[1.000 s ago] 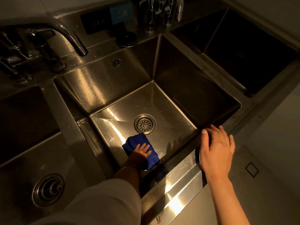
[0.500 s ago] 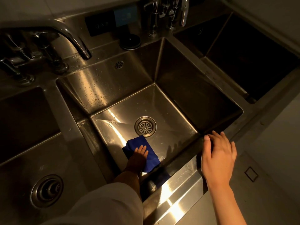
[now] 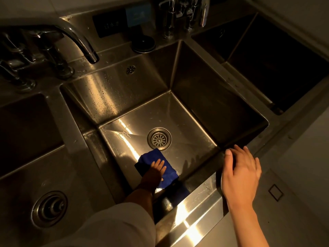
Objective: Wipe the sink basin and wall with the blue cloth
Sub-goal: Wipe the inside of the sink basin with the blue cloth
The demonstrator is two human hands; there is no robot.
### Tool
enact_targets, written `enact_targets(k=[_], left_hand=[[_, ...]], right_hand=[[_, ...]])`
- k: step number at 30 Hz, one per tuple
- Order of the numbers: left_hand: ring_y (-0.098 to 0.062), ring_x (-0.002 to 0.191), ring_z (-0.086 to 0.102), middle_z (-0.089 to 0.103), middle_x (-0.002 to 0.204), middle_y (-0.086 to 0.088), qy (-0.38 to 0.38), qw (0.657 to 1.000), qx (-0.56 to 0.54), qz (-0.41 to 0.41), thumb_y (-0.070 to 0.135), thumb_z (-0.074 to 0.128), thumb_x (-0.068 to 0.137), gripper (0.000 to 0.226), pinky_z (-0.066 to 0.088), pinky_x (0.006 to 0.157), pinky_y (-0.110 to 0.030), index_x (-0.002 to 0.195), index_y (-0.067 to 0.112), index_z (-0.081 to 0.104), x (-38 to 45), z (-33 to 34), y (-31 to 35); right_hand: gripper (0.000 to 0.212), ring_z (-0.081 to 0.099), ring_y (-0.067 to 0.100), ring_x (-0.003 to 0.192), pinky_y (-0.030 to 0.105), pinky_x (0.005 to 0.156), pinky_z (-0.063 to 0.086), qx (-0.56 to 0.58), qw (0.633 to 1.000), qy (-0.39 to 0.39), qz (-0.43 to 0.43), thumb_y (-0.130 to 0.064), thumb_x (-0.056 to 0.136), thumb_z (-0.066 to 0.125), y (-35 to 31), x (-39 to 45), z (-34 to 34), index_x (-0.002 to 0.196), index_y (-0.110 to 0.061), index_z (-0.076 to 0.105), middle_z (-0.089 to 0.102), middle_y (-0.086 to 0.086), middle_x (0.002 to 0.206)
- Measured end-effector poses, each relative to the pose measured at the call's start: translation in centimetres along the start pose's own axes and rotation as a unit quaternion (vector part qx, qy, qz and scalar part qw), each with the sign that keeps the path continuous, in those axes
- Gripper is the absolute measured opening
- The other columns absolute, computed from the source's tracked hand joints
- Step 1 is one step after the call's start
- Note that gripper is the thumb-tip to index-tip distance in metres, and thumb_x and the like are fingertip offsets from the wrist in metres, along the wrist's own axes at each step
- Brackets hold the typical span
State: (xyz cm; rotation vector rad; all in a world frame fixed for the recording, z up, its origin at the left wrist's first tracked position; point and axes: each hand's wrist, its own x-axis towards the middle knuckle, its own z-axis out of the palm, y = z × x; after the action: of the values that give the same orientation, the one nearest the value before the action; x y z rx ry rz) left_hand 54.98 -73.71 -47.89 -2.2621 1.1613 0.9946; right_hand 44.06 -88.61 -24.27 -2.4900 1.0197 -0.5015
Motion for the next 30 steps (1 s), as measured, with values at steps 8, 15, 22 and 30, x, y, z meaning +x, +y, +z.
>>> enact_targets(k=[8, 15, 22, 30], left_hand=[[-0.030, 0.147, -0.010, -0.010, 0.160, -0.011, 0.049, 0.998, -0.014, 0.036, 0.030, 0.029, 0.104, 0.059, -0.004, 0.120, -0.041, 0.152, 0.010, 0.003, 1.4, -2.0, 0.1], [-0.029, 0.148, -0.005, -0.004, 0.160, -0.011, 0.086, 0.995, -0.032, 0.038, 0.030, 0.033, 0.103, 0.058, 0.000, 0.120, -0.041, 0.152, 0.010, 0.009, 2.7, -4.4, 1.3], [-0.030, 0.148, -0.003, -0.004, 0.160, -0.012, 0.085, 0.995, -0.035, 0.030, 0.028, 0.034, 0.103, 0.059, 0.001, 0.120, -0.041, 0.152, 0.010, 0.008, 2.4, -4.1, 1.3], [-0.029, 0.148, -0.005, -0.006, 0.160, -0.012, 0.029, 0.998, -0.057, -0.001, 0.030, 0.032, 0.103, 0.059, 0.000, 0.120, -0.041, 0.153, 0.011, 0.006, 1.0, -2.4, 0.6]], right_hand=[[0.047, 0.040, 0.023, 0.130, 0.047, 0.114, 0.016, -0.004, 1.000, -0.004, 0.002, -0.037, 0.092, 0.030, -0.1, 0.0, 0.0, 0.111, -0.009, 0.062, 0.059, 0.011, 0.126], [0.047, 0.040, 0.024, 0.130, 0.048, 0.113, 0.017, -0.007, 1.000, -0.002, 0.001, -0.036, 0.091, 0.031, -0.2, 0.0, -0.1, 0.110, -0.008, 0.063, 0.059, 0.011, 0.125], [0.047, 0.040, 0.024, 0.130, 0.049, 0.113, 0.017, -0.001, 1.000, -0.005, -0.004, -0.036, 0.091, 0.031, -0.2, 0.0, -0.2, 0.112, -0.008, 0.062, 0.059, 0.011, 0.125], [0.047, 0.040, 0.024, 0.130, 0.048, 0.114, 0.016, 0.000, 1.000, -0.005, -0.004, -0.036, 0.092, 0.030, -0.1, -0.1, -0.2, 0.111, -0.008, 0.062, 0.059, 0.011, 0.125]])
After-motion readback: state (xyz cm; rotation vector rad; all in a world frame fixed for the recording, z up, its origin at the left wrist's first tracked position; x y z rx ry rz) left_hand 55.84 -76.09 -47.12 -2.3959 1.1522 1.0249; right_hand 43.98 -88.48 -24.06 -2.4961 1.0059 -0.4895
